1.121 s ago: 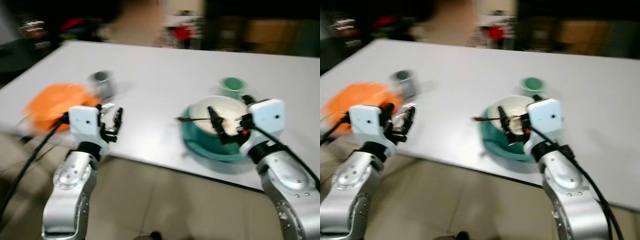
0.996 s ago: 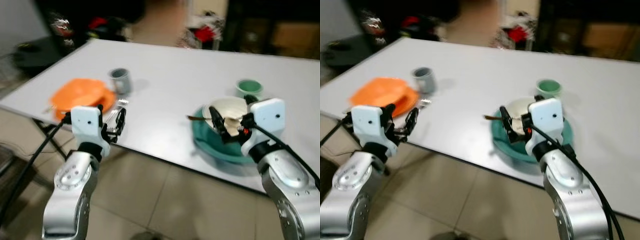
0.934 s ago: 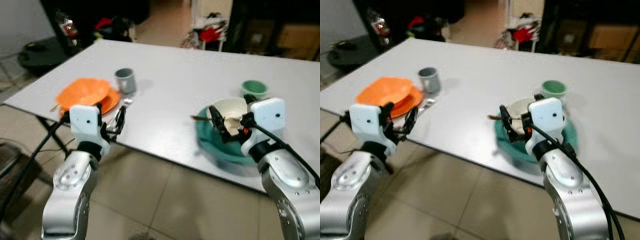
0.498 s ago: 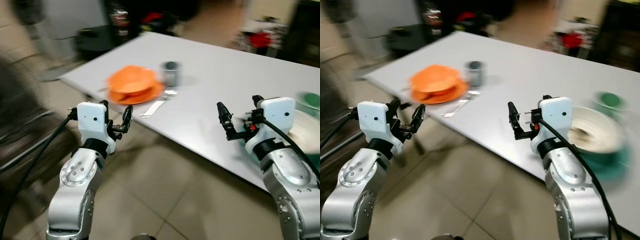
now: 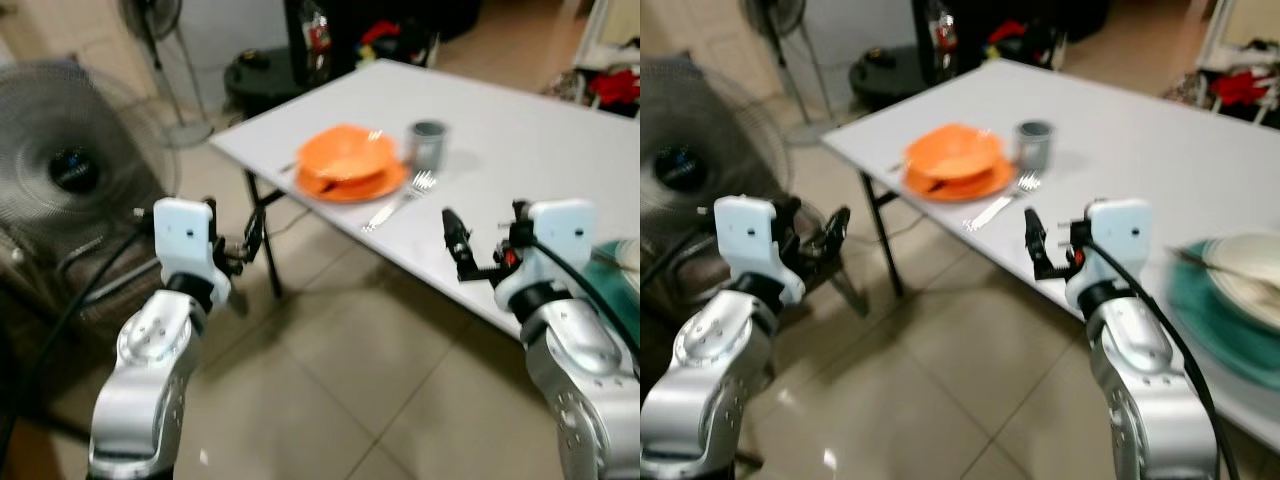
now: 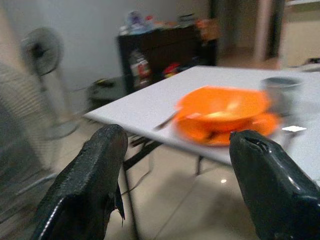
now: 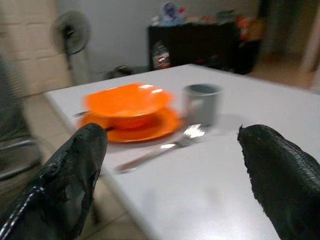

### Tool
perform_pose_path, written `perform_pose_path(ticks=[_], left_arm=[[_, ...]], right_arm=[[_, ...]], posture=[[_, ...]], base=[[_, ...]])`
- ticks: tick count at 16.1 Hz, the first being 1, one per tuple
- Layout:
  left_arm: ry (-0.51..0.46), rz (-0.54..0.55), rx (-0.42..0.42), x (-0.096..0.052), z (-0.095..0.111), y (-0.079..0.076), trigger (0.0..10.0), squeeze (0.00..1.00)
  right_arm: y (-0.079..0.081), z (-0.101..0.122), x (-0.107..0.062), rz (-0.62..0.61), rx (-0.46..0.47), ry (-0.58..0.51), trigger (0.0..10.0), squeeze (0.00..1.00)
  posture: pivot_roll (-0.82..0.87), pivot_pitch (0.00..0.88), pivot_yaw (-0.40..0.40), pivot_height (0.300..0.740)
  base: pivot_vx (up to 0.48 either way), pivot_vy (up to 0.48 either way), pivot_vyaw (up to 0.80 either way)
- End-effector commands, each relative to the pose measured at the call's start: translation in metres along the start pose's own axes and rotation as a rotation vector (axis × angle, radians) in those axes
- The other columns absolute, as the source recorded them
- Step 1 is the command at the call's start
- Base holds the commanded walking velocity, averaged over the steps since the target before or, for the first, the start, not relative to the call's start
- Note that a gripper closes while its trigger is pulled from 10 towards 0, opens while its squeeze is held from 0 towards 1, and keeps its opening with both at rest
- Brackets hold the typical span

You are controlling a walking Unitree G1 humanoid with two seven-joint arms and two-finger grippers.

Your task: Setting the table

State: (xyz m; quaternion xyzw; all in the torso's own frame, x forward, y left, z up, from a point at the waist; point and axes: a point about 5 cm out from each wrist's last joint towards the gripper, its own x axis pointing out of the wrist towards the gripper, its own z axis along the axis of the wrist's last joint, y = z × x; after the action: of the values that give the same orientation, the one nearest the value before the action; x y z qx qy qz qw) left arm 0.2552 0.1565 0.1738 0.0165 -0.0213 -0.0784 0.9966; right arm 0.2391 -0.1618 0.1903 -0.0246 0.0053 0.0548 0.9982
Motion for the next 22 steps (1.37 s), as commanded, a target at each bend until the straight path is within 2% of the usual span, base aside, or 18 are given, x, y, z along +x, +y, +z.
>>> perform_pose_path(ticks=[1, 8, 20, 22], left_arm=[[0.015, 0.019, 0.000, -0.001, -0.002, 0.004, 10.0, 0.35], [0.027, 0.035, 0.007, -0.005, -0.003, 0.006, 10.0, 0.35], [0.030, 0.024, 0.015, -0.007, -0.003, 0.007, 10.0, 0.35], [0.029, 0.023, 0.017, -0.008, -0.002, 0.007, 10.0, 0.34]], right_arm=[[0.006, 0.002, -0.001, 0.039, -0.002, -0.005, 10.0, 1.00], [0.013, 0.003, 0.004, 0.118, -0.015, -0.001, 10.0, 1.00], [0.018, 0.003, 0.003, 0.159, -0.027, -0.003, 10.0, 1.00], [0.021, 0.003, 0.004, 0.187, -0.040, -0.002, 10.0, 1.00]], posture=[[-0.07, 0.000, 0.089, 0.740], [-0.06, 0.000, 0.069, 0.740], [-0.06, 0.000, 0.066, 0.740], [-0.05, 0.000, 0.062, 0.740]], base=[[0.000, 0.345, 0.00], [0.000, 0.349, 0.00], [0.000, 0.350, 0.00], [0.000, 0.174, 0.80]])
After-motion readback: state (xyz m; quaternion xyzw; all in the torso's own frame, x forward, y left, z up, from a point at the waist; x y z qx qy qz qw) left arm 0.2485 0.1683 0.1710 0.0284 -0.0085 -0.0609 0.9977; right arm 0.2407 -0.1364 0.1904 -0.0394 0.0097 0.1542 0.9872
